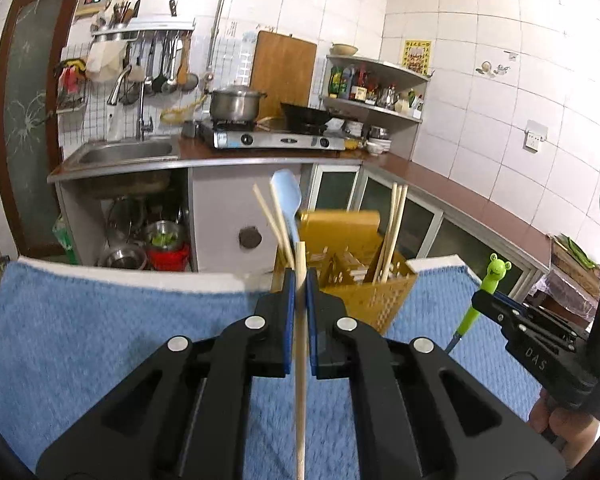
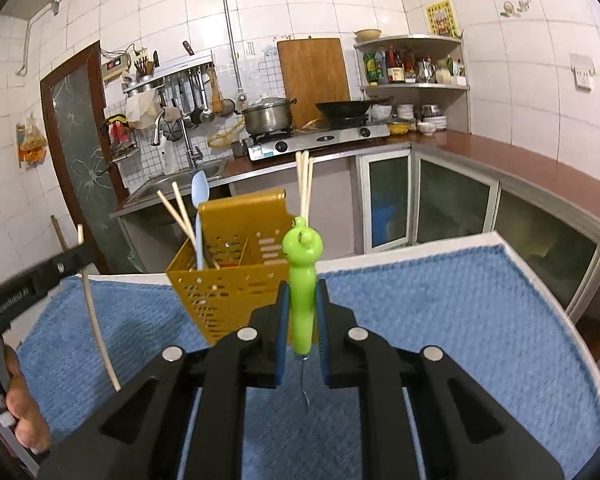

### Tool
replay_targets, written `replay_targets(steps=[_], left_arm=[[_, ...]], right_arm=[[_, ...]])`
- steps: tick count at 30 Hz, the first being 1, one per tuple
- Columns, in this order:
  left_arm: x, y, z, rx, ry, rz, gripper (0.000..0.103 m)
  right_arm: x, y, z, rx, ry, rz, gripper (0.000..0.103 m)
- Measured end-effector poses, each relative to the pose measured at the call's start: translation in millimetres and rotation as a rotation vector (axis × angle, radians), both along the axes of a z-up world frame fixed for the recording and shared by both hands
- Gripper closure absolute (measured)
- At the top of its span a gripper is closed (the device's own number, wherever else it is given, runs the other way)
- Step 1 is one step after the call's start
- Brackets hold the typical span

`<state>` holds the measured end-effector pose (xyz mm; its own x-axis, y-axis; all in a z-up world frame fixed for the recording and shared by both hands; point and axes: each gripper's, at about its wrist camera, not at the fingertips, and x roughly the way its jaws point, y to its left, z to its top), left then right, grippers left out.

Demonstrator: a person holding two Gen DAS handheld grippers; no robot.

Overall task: Organize utensils
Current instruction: 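Lift the chopstick and green fork and carry them above the yellow holder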

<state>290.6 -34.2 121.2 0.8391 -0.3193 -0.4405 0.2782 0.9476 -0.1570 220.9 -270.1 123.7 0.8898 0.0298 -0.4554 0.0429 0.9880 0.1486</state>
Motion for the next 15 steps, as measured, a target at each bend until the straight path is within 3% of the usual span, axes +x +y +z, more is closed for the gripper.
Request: replay_targets(steps=[6, 15], left_arm=[[14, -14, 38, -0.001, -0.051, -0.013, 0.099], [42, -26, 105, -0.028, -0.197, 0.005, 0.099]], right_arm=[[7, -10, 36, -0.017, -0.044, -0.01, 0.09], [33, -13, 101, -0.04, -0.153, -0.014, 0.09]])
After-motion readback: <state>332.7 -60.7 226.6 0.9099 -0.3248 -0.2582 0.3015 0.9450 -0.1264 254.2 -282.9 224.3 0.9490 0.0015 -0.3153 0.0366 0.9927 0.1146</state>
